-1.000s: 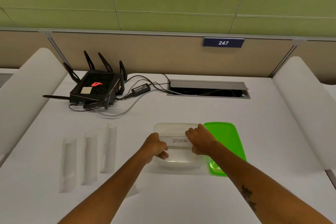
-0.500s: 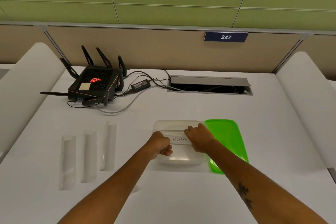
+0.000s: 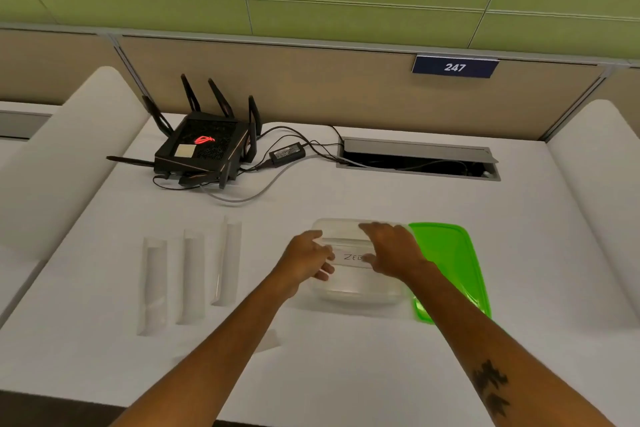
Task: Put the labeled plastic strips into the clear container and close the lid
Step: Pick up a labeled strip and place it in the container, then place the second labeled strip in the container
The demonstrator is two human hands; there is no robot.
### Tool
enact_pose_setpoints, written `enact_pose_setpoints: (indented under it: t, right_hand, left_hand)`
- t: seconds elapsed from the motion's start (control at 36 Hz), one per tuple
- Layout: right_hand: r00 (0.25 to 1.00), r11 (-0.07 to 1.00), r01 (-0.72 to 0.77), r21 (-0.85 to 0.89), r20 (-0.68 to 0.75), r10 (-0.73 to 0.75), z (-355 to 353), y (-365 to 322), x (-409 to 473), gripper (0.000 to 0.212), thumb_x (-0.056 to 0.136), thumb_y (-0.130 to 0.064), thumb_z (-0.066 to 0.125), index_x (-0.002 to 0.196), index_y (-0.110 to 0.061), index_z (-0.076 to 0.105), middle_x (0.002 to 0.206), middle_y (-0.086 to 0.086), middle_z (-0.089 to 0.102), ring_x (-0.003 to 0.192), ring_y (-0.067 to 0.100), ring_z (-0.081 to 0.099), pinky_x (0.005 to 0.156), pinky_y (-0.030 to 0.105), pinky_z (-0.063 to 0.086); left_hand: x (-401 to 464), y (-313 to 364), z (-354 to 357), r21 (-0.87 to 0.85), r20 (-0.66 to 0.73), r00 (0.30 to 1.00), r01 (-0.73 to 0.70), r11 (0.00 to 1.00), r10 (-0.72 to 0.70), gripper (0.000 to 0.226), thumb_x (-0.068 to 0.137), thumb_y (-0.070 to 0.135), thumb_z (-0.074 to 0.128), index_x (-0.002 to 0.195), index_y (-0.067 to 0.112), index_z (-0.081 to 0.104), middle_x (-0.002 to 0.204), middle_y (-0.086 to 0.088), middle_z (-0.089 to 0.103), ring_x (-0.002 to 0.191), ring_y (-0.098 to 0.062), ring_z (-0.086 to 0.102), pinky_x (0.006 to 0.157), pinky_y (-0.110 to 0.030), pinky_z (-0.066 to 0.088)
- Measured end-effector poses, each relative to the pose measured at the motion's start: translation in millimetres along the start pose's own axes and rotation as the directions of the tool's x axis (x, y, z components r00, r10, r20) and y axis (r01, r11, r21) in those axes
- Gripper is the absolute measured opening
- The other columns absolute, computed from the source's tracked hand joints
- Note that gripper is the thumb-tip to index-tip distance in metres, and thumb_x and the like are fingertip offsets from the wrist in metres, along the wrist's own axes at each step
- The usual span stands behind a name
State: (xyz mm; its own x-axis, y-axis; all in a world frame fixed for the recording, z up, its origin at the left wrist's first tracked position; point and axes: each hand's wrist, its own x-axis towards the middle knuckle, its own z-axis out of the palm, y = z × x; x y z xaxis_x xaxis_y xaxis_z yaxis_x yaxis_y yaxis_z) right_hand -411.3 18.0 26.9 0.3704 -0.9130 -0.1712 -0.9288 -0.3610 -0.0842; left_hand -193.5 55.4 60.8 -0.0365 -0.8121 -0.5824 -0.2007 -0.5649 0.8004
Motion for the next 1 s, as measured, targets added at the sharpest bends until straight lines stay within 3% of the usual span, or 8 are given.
enact_pose_setpoints:
  t: [0.11,0.22,0.31,0.44,0.56,0.67,0.81,1.0]
  right_hand:
    - [0.974,0.973,-0.004,0.230,-0.218,0.055,-19.8,-32.8,-3.9,0.061,0.088,-0.030,0.076,0.143,-0.016,0.054,0.133,0.004,0.065,0.122,0.027,0.059,0.100,0.043,0.046]
    - [0.903,0.967,0.114,0.228,-0.429,-0.006,-36.6,-81.9,-7.5,0.043,0.087,-0.017,0.073,0.129,-0.012,0.063,0.117,0.006,0.068,0.107,0.029,0.059,0.087,0.044,0.048]
    - [0.875,0.940,0.247,0.237,-0.471,-0.111,-38.3,-121.1,-12.3,0.037,0.089,-0.015,0.069,0.125,-0.009,0.063,0.113,0.008,0.066,0.102,0.030,0.056,0.084,0.044,0.048]
    - [0.878,0.878,0.428,0.214,-0.328,-0.348,-11.7,-177.1,-22.3,0.040,0.090,-0.020,0.068,0.128,-0.009,0.060,0.117,0.009,0.062,0.105,0.031,0.054,0.085,0.043,0.048]
    - [0.881,0.864,0.472,0.177,-0.134,-0.454,21.7,-206.6,-32.7,0.046,0.087,-0.027,0.075,0.125,-0.008,0.058,0.118,0.011,0.060,0.107,0.031,0.054,0.085,0.045,0.048]
    - [0.882,0.876,0.463,0.135,0.033,-0.471,50.2,-223.5,-39.5,0.051,0.082,-0.027,0.080,0.123,-0.008,0.056,0.117,0.011,0.058,0.104,0.029,0.054,0.083,0.043,0.049]
    - [0.888,0.895,0.431,0.113,0.121,-0.443,72.1,-233.5,-43.3,0.054,0.082,-0.027,0.080,0.126,-0.010,0.054,0.121,0.012,0.059,0.106,0.029,0.056,0.087,0.043,0.050]
    - [0.897,0.904,0.415,0.098,0.125,-0.425,81.5,-240.4,-43.4,0.050,0.084,-0.024,0.078,0.125,-0.010,0.054,0.121,0.011,0.060,0.106,0.029,0.057,0.087,0.044,0.050]
  left_hand:
    - [-17.3,-7.2,-33.6,-0.009,-0.118,0.984,-0.134,0.991,0.132,0.035,0.100,0.019,0.060,0.135,0.019,0.059,0.098,-0.003,0.077,0.077,-0.022,0.077,0.062,-0.028,0.061]
    - [-34.9,-24.9,-66.8,-0.009,-0.244,0.954,-0.181,0.983,0.173,0.023,0.100,0.019,0.059,0.121,0.023,0.067,0.096,0.002,0.078,0.075,-0.018,0.077,0.061,-0.025,0.061]
    - [-49.2,-47.1,-91.8,-0.004,-0.309,0.933,-0.197,0.980,0.186,0.020,0.099,0.018,0.061,0.114,0.027,0.070,0.094,0.004,0.078,0.076,-0.018,0.077,0.061,-0.025,0.061]
    - [-74.6,-96.6,-131.4,0.045,-0.424,0.894,-0.139,0.989,0.145,0.020,0.097,0.016,0.062,0.110,0.027,0.071,0.092,0.003,0.078,0.073,-0.016,0.077,0.063,-0.031,0.064]
    - [-93.9,-146.0,-157.0,0.159,-0.500,0.860,-0.021,0.987,0.099,0.021,0.098,0.023,0.062,0.117,0.026,0.069,0.105,0.002,0.074,0.088,-0.016,0.073,0.082,-0.038,0.062]
    - [-113.8,-191.1,-172.0,0.257,-0.558,0.824,0.054,0.965,0.102,0.028,0.099,0.026,0.062,0.126,0.021,0.065,0.111,0.002,0.067,0.095,-0.015,0.061,0.080,-0.026,0.050]
    - [-121.5,-216.6,-176.9,0.157,-0.608,0.789,0.228,0.961,-0.088,0.039,0.096,0.027,0.067,0.132,0.015,0.061,0.123,-0.007,0.067,0.112,-0.027,0.062,0.099,-0.043,0.049]
    - [-125.1,-227.6,-179.3,0.035,-0.584,0.789,0.260,0.965,-0.192,0.033,0.091,0.027,0.073,0.120,0.011,0.068,0.113,-0.006,0.069,0.100,-0.022,0.060,0.087,-0.033,0.049]
